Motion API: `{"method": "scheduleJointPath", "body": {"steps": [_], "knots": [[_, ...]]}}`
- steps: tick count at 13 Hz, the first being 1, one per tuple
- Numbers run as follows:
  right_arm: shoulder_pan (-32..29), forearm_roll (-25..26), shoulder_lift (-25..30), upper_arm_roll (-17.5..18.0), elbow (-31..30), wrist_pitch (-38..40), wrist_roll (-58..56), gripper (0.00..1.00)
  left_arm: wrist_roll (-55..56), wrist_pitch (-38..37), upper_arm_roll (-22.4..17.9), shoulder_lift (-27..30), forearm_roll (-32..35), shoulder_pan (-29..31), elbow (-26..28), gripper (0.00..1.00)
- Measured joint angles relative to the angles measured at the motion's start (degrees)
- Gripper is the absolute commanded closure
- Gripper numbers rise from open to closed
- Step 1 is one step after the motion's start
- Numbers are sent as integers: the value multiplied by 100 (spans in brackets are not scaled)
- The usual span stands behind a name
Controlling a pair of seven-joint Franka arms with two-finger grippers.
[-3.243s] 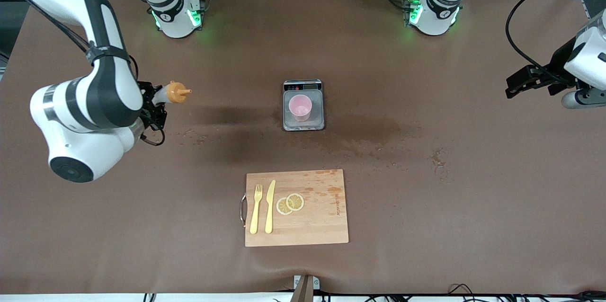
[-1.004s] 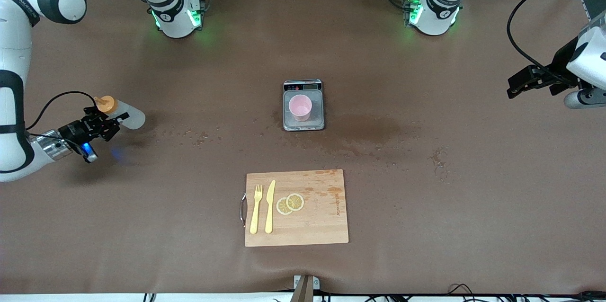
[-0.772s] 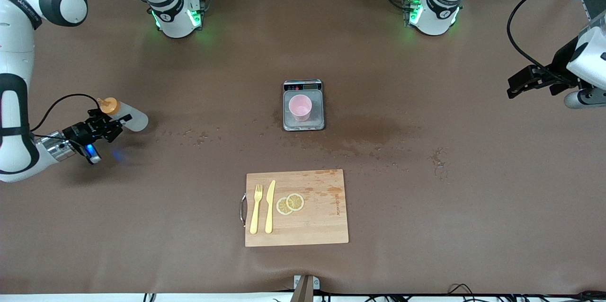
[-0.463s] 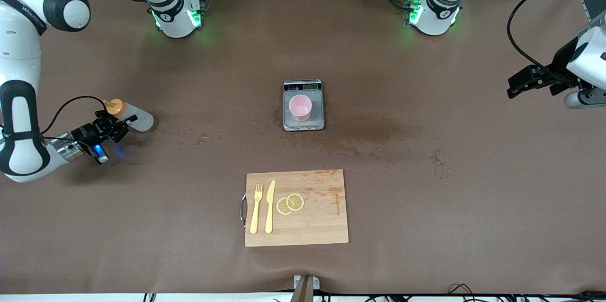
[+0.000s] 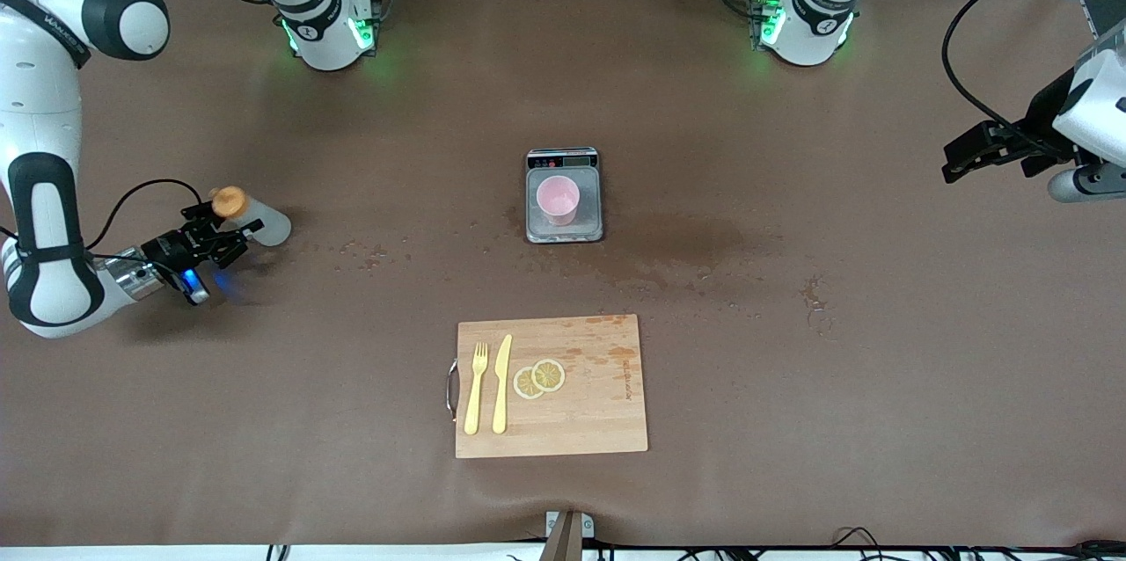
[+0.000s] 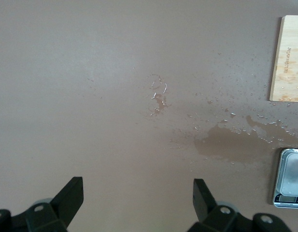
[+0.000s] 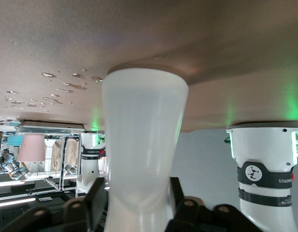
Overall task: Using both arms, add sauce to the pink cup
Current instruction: 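Lower the bottle upright onto the table with the right gripper, then open the right gripper and draw it back from the bottle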
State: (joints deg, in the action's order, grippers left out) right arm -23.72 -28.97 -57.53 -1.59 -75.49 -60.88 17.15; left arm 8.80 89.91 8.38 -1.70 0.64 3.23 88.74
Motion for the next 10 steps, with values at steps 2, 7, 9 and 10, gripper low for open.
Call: {"method": "scheduleJointPath", "body": {"steps": [2,7,9,10], "knots": [[0,0,2,-1,2,2,0,13,0,0,0,0,0,0,0,0],[0,7,164,-2,310,391,590,0,0,0,0,0,0,0,0,0],[0,7,263,2,702,738,1061,0,0,0,0,0,0,0,1,0],[0,7,310,1,855,840,1180,0,0,0,0,0,0,0,1,0]]}}
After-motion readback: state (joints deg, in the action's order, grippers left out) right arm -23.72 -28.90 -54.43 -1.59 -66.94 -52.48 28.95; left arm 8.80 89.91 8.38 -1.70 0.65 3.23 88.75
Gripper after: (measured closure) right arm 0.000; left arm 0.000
